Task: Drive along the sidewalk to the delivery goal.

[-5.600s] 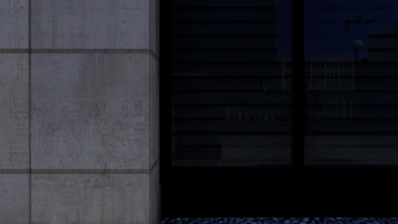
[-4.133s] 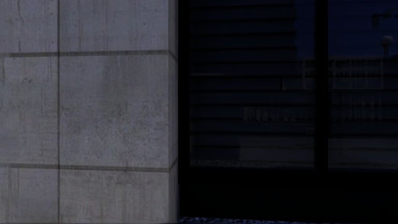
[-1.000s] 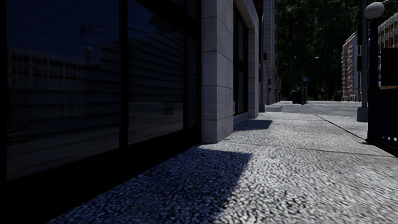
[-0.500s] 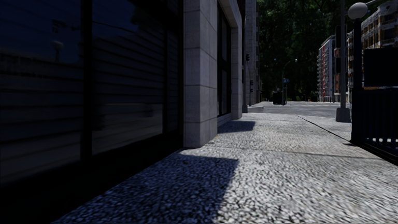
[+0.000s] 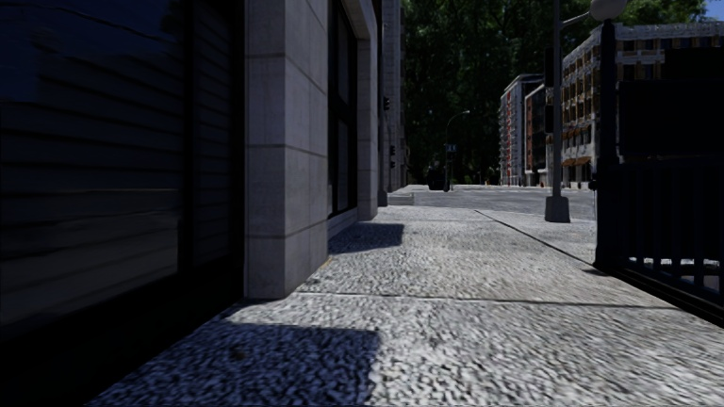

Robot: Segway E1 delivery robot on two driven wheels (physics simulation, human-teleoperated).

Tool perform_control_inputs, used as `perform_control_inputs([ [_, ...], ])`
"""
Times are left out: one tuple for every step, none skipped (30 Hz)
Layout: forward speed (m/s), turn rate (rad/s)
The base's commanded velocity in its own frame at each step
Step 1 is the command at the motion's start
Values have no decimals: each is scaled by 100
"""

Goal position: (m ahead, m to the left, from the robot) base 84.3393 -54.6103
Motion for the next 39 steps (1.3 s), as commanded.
perform_control_inputs([
  [192,-48],
  [192,-48],
  [192,-48],
  [192,-48],
  [192,-48],
  [192,-48],
  [192,-48],
  [192,-48],
  [192,-48],
  [192,-48],
  [192,-48],
  [192,-48],
  [192,-48],
  [192,-48],
  [192,-48],
  [192,-48],
  [192,-48],
  [192,-48],
  [192,-48],
  [192,-48],
  [192,-48],
  [192,-48],
  [192,-48],
  [192,-48],
  [192,-48],
  [192,-48],
  [192,-48],
  [192,-48],
  [192,-48],
  [192,-48],
  [192,-48],
  [192,-48],
  [192,-48],
  [192,-48],
  [192,-48],
  [192,-48],
  [192,-48],
  [192,-48],
  [192,-48],
])
